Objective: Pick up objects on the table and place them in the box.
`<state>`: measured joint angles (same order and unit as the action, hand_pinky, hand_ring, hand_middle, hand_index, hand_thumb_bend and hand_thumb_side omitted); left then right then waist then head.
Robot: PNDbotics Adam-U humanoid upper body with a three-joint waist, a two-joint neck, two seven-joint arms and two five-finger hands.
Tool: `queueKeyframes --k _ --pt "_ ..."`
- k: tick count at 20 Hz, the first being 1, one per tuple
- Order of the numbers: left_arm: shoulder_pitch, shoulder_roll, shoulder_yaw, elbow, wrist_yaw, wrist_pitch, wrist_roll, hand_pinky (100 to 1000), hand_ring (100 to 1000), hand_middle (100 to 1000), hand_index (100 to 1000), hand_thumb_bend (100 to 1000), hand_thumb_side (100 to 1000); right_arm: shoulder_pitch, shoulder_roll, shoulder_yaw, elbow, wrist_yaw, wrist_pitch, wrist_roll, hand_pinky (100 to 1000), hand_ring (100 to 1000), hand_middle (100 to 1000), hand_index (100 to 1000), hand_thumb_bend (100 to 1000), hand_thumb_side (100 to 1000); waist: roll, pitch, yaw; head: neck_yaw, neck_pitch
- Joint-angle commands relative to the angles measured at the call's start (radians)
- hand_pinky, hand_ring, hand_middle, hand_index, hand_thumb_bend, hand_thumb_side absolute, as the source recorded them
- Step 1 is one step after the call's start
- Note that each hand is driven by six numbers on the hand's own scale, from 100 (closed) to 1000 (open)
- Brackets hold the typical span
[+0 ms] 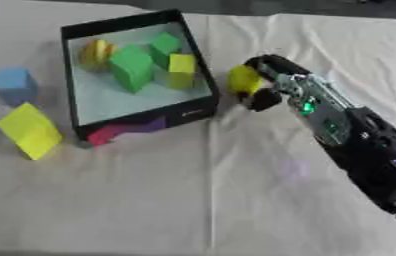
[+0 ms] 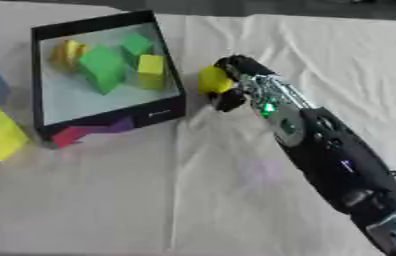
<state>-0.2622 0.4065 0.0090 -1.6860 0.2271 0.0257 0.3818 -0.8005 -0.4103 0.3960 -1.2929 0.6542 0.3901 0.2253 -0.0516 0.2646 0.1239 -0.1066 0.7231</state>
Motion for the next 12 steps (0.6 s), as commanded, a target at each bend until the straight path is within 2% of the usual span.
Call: queueKeyframes --k 1,2,3,4,7,12 --pt "-0.009 0.019 0.006 -0.015 -0.008 -0.001 -0.003 744 795 741 793 100 819 -0.022 -0.028 -0.002 -0.044 -0.025 0.023 -0.041 724 669 590 742 100 120 0.005 -0.020 -0.002 0.000 -0.011" --pt "-0.008 0.020 0.005 -0.015 -0.008 -0.001 -0.004 744 795 741 793 100 820 -0.023 -0.033 -0.002 -0.058 -0.037 0.030 -0.042 724 670 591 744 100 120 0.004 -0.021 -0.002 0.000 -0.010" --pt "-0.008 0.021 0.006 -0.015 -0.009 -0.001 -0.004 744 796 741 793 100 820 -0.024 -0.038 -0.001 -0.073 -0.047 0.034 -0.039 722 671 594 746 100 201 0.003 -0.022 -0.003 0.000 -0.010" --pt "-0.007 0.022 0.006 -0.015 -0.009 -0.001 -0.005 745 796 741 793 100 820 -0.026 -0.045 -0.001 -0.091 -0.055 0.039 -0.030 722 671 594 747 100 136 0.002 -0.022 -0.004 0.001 -0.010" --pt "-0.004 0.025 0.007 -0.014 -0.010 -0.001 -0.005 746 797 741 793 100 819 -0.037 -0.062 -0.013 -0.149 -0.081 0.060 -0.006 700 644 568 721 100 102 0.000 -0.025 -0.007 0.000 -0.013" --pt "-0.001 0.027 0.008 -0.014 -0.010 -0.001 -0.002 746 797 741 794 100 819 -0.104 -0.078 -0.029 -0.292 -0.145 0.084 -0.017 691 609 528 680 100 100 0.001 -0.029 -0.009 -0.001 -0.009"
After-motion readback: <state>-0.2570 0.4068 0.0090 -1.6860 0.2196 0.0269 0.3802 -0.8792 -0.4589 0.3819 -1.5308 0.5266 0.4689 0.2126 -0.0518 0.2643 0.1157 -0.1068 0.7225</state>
